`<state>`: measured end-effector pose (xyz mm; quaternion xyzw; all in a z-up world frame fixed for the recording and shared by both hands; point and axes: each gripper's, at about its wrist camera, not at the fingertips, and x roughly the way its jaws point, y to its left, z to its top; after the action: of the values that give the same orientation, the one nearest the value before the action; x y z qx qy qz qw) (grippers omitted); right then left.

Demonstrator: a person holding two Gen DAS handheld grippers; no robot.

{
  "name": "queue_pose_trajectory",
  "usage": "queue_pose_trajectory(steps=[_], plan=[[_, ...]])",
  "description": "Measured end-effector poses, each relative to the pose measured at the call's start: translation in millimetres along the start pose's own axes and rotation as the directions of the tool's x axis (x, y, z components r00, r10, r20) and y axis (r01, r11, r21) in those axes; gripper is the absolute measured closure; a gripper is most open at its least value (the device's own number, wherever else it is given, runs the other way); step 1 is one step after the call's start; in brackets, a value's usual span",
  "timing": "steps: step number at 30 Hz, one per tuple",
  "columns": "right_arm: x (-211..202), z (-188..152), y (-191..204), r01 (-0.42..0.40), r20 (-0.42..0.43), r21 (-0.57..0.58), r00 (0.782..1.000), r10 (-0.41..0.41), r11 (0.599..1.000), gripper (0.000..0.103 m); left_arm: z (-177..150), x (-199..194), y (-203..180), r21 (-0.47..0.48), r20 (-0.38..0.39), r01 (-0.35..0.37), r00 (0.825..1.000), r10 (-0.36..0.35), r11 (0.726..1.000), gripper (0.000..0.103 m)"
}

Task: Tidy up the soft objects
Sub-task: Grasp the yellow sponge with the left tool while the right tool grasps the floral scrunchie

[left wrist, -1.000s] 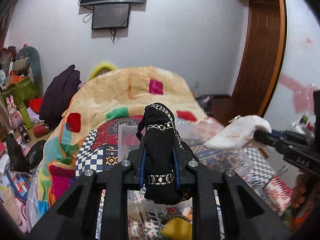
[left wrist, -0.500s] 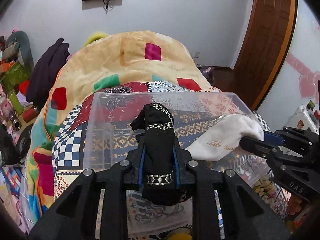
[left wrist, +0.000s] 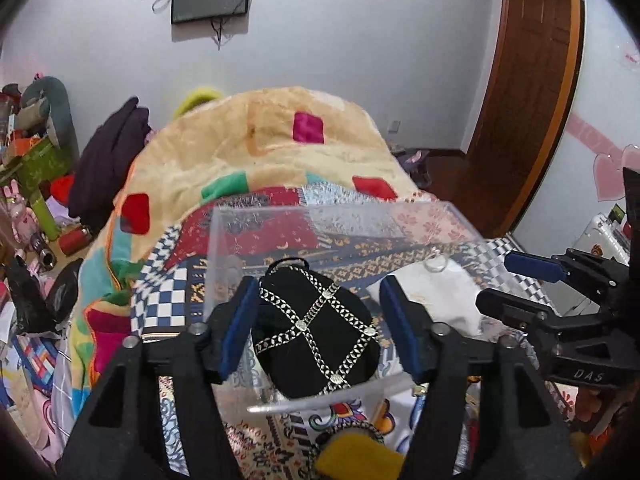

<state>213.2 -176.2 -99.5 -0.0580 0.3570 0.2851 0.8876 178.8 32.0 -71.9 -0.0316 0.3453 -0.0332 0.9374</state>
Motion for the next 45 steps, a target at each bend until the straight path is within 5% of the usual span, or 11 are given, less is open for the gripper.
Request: queue_pose_trajectory(steps=[4, 9, 16, 26, 34, 45], plan=[[-23.7, -0.6, -1.1, -0.002, 0.056, 0.017, 0.998, 0.001, 1.0, 0.028, 1.1, -27.1, -3.7, 0.007, 0.055, 0.001, 0.998, -0.002, 1.0, 0.029], [-52.5, -6.4, -4.1, 0.016, 0.109, 0.021, 0.994, -0.019, 1.0, 0.02, -4.6, -52.9, -13.9, 0.038, 0.109, -0.024, 0.994, 0.02, 0.999, 0.005], [-61.4, -30.3, -12.4, 0.04, 0.08, 0.036, 0.996, -0.043, 0.999, 0.018, -26.5, -64.2, -24.9, 0.069, 0.098, -0.022, 0.995, 0.015, 0.997, 0.003], [-22.2, -83.9, -23.1, 0.031, -0.105, 0.068, 0.994, -0.024, 0.997, 0.018, -75.5, -34.3, -24.2, 0.053, -0.042, -0.017, 0.999, 0.02, 0.998, 0.003], [-2.0, -96.8, -19.4, 0.026, -0.182, 0.046, 0.983, -0.017, 0.999, 0.02, -95.4, -17.4, -17.6, 0.002, -0.114, 0.038, 0.993, -0.037, 0.999, 0.031], [2.9, -104.2, -17.9, 0.023, -0.211, 0.031, 0.977, -0.016, 0.999, 0.074, -102.3, -20.9, -17.6, -0.013, -0.113, 0.076, 0.991, -0.077, 0.997, 0.064]])
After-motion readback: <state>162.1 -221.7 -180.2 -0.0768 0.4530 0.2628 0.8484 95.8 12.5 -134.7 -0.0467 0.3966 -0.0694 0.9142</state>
